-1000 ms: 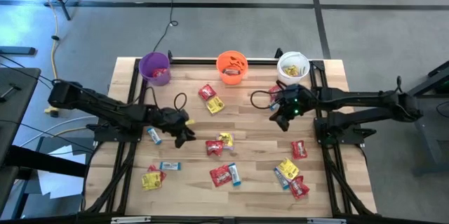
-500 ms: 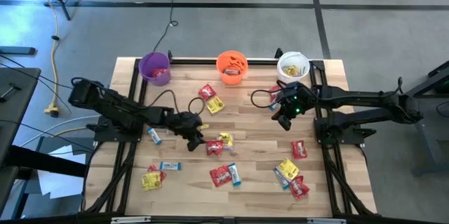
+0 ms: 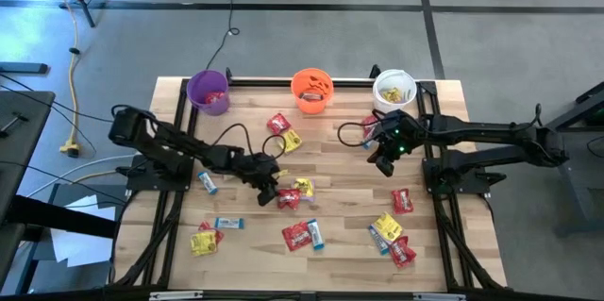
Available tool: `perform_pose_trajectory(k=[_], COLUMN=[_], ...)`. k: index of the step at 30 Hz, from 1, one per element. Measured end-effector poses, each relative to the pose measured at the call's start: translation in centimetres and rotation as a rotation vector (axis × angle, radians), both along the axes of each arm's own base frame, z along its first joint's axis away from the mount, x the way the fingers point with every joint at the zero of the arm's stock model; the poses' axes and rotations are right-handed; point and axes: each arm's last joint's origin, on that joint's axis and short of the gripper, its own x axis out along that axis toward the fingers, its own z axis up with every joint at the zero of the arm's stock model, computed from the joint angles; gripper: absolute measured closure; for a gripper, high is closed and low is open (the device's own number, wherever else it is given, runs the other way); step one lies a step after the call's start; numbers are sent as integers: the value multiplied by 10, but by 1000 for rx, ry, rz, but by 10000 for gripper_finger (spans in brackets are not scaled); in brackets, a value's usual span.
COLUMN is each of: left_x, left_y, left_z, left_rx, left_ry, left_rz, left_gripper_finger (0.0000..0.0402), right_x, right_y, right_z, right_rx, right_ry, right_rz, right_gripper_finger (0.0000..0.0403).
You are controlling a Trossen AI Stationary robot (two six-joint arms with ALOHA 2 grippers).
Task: Organize candy in baskets
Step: Put the red candy into the violet bucket
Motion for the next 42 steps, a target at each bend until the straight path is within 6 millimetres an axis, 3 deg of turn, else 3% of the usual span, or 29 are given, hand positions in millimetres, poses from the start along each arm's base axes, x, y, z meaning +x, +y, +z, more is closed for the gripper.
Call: perform_pose_trajectory(k=[10, 13, 19, 23, 30, 42], left_x=[23, 25, 23, 17, -5, -62], left_y=[-14, -14, -11, -4, 24, 102], left_z=[-16, -13, -9, -1, 35, 101], left_rx=[68, 74, 68, 77, 138, 264], left_ry=[-29, -37, -40, -13, 29, -64], left_rz=[-141, -158, -175, -148, -80, 271], left_gripper_finger=[226, 264, 380, 387, 398, 400], right_x=[-7, -9, -9, -10, -10, -6], right_y=[2, 2, 1, -3, -10, -25], right_z=[1, 3, 3, 3, 4, 11], right_rx=[4, 3, -9, -14, -22, -100], right_ry=[22, 22, 21, 21, -2, -94], right_rz=[-4, -8, -24, -48, -82, -189], right_gripper_finger=[403, 403, 403, 403, 403, 403])
